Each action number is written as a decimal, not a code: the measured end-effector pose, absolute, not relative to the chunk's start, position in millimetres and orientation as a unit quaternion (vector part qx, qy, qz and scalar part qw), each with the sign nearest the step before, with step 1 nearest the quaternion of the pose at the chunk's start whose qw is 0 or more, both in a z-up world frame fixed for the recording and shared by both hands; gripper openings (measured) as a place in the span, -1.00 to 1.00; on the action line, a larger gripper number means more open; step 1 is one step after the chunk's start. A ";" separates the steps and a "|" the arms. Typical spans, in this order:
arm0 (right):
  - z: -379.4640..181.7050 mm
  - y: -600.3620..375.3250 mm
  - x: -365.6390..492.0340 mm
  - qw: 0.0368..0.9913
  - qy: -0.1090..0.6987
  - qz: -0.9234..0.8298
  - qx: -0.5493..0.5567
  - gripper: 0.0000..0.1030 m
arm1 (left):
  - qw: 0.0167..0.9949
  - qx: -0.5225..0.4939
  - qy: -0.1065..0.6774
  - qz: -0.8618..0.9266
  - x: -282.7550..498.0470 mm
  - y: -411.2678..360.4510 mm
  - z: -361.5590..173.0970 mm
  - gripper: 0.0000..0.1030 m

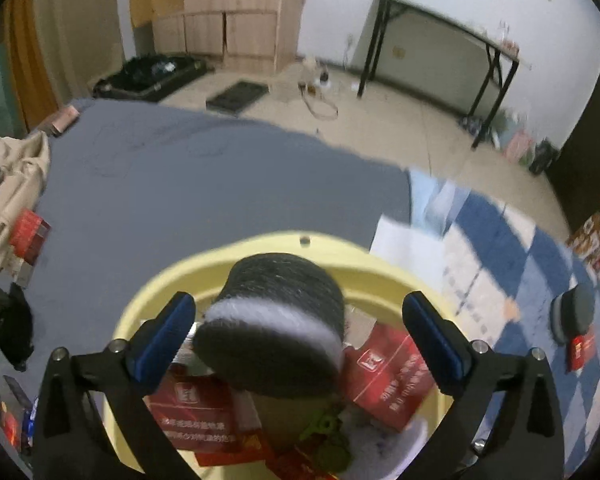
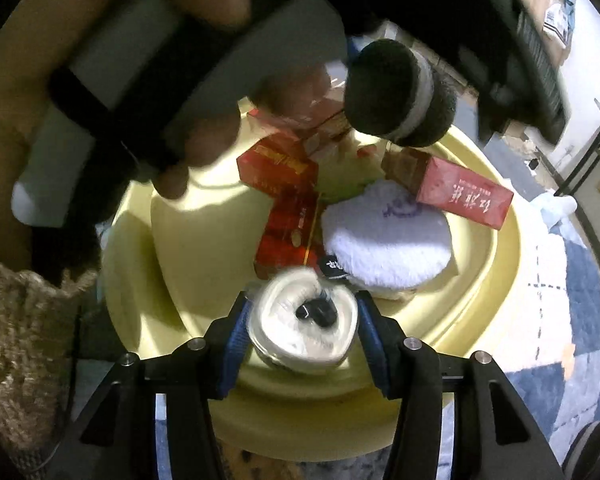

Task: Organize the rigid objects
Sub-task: 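Open both grippers to drop the foam cylinder and tin into the basin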

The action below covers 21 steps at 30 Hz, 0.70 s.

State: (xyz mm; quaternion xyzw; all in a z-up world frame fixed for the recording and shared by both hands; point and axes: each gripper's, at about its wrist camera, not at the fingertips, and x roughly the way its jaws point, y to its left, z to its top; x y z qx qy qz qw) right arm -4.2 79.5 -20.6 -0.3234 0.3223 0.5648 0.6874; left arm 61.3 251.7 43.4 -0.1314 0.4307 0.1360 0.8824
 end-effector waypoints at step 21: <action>80.8 -193.8 63.6 0.903 0.297 0.301 -0.069 0.99 | 0.941 -0.091 0.319 -0.063 57.5 104.6 119.9 1.00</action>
